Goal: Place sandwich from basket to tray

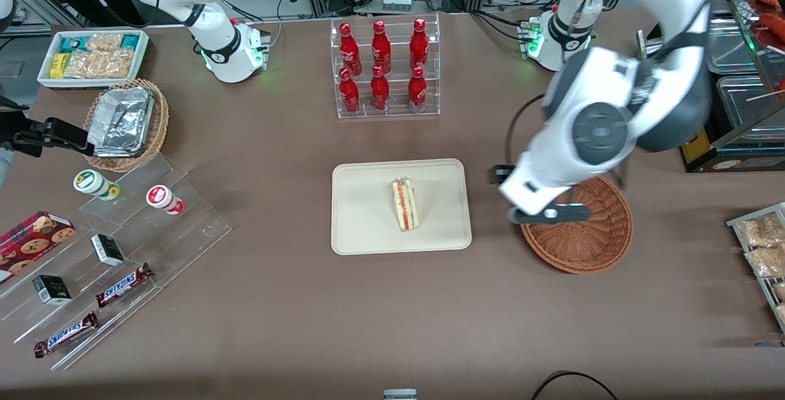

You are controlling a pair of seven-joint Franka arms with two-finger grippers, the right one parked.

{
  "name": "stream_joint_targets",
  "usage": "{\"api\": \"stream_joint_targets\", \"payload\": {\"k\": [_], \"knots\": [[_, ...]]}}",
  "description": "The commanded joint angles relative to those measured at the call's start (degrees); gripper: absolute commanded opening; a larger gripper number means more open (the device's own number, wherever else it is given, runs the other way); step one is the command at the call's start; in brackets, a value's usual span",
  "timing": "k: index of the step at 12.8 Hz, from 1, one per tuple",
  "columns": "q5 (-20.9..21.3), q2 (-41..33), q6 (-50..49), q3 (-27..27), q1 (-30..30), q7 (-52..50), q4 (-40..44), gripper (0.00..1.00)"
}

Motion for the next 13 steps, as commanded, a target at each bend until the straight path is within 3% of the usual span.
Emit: {"api": "stream_joint_targets", "payload": {"k": [1, 9, 12, 13], "knots": [[0.1, -7.6, 0.4, -0.5, 4.5, 5.3, -8.5, 1.00], [0.1, -11.2, -1.5, -1.2, 13.6, 15.6, -9.5, 1.00], [0.1, -15.0, -2.2, -0.8, 14.4, 20.4, -10.4, 1.00], [0.1, -15.8, -2.5, -1.8, 18.0, 22.7, -10.5, 1.00]]}}
